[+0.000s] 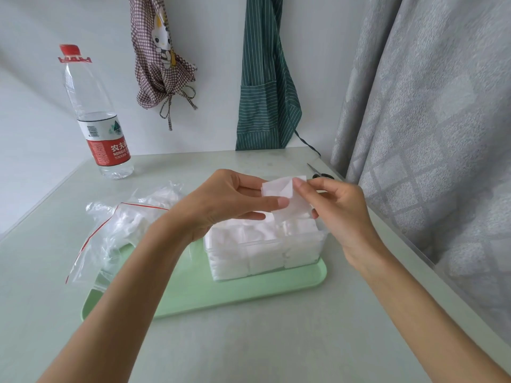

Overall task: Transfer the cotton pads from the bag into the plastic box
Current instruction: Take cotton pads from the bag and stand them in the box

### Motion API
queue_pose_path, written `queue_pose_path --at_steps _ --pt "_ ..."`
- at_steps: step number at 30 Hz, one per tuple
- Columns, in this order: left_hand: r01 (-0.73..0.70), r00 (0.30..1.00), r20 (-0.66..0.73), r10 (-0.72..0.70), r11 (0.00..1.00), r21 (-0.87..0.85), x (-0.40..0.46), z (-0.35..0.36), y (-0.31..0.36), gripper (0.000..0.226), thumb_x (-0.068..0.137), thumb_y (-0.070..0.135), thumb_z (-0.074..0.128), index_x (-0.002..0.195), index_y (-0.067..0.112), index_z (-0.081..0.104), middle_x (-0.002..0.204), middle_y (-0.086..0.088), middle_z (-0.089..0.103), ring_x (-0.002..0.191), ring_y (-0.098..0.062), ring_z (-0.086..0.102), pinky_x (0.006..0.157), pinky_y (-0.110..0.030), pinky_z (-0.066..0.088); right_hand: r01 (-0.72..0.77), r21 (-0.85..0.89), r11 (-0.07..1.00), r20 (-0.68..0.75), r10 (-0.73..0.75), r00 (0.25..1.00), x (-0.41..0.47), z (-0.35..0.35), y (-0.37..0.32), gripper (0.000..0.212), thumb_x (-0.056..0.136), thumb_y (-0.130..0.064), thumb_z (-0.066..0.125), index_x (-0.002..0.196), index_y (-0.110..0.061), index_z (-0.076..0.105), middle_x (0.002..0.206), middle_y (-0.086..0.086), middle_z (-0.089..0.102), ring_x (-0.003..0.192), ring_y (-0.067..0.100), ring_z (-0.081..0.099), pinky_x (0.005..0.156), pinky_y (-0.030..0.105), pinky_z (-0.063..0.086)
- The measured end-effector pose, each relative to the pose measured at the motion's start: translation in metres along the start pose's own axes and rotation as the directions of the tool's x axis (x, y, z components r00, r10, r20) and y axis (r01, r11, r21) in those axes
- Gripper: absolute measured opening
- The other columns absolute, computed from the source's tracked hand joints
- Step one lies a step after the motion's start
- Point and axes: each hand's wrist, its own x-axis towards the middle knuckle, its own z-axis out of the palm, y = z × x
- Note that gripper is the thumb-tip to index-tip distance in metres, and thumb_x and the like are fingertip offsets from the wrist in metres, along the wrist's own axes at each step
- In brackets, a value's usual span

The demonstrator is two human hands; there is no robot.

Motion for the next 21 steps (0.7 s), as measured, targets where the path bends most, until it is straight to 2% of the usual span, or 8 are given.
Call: queue_pose_path --at_steps 3,5,8,12,17,21 --pt "0.029 0.999 -0.026 -0.028 0.999 0.021 0.002 0.004 0.0 0.042 0.064 0.032 0.079 0.099 0.01 0.073 0.089 0.0 0.075 0.085 -0.005 0.07 0.08 -0.023 0.057 0.03 -0.053 0.998 -0.04 -0.032 0.999 0.0 0.005 0.003 0.017 0.081 -0.035 0.071 0.073 -0.021 0.071 0.047 -0.021 0.055 0.049 -0.004 0.049 0.052 0.008 0.035" --pt "0.03 0.999 -0.027 -0.03 0.999 0.023 0.004 0.004 -0.002 0.031 0.073 0.03 0.075 0.097 0.01 0.073 0.089 0.0 0.075 0.086 -0.006 0.07 0.081 -0.024 0.057 0.029 -0.072 0.997 -0.049 -0.032 0.998 0.002 0.007 0.007 0.018 0.081 -0.037 0.071 0.072 -0.021 0.07 0.047 -0.021 0.054 0.05 -0.003 0.049 0.054 0.01 0.035" --pt "0.028 0.999 -0.026 -0.027 0.999 0.026 0.006 0.005 -0.006 0.01 0.085 0.019 0.067 0.091 0.014 0.074 0.081 0.004 0.074 0.076 -0.003 0.069 0.08 -0.024 0.057 0.029 -0.086 0.996 -0.047 -0.033 0.998 0.004 0.005 0.011 0.022 0.081 -0.037 0.071 0.068 -0.02 0.069 0.047 -0.017 0.054 0.048 -0.001 0.046 0.052 0.013 0.033" --pt "0.055 0.998 -0.01 -0.054 0.998 0.021 0.014 0.007 -0.01 0.014 0.089 0.018 0.063 0.095 0.01 0.073 0.085 0.001 0.074 0.075 -0.003 0.068 0.079 -0.025 0.057 -0.006 -0.095 0.995 -0.052 0.001 0.999 0.011 0.0 0.015 0.031 0.08 -0.039 0.071 0.062 -0.015 0.065 0.048 -0.014 0.049 0.05 0.001 0.043 0.051 0.012 0.034" --pt "0.073 0.997 0.008 -0.074 0.997 0.016 0.026 0.015 -0.009 0.017 0.091 0.018 0.06 0.096 0.007 0.072 0.086 0.0 0.073 0.076 -0.006 0.068 0.077 -0.025 0.058 -0.003 -0.114 0.993 -0.005 0.002 1.0 0.017 -0.009 0.018 0.041 0.08 -0.043 0.069 0.064 -0.007 0.059 0.058 0.002 0.044 0.054 0.01 0.037 0.048 0.018 0.029" --pt "0.1 0.995 0.028 -0.099 0.995 -0.023 0.033 0.015 -0.009 0.019 0.092 0.019 0.06 0.098 0.007 0.072 0.092 -0.003 0.074 0.081 -0.008 0.069 0.077 -0.025 0.058 0.143 -0.235 0.961 0.038 -0.138 0.99 0.025 -0.014 0.021 0.02 0.073 -0.034 0.077 0.071 -0.017 0.069 0.075 -0.004 0.057 0.064 0.007 0.045 0.061 0.014 0.035"
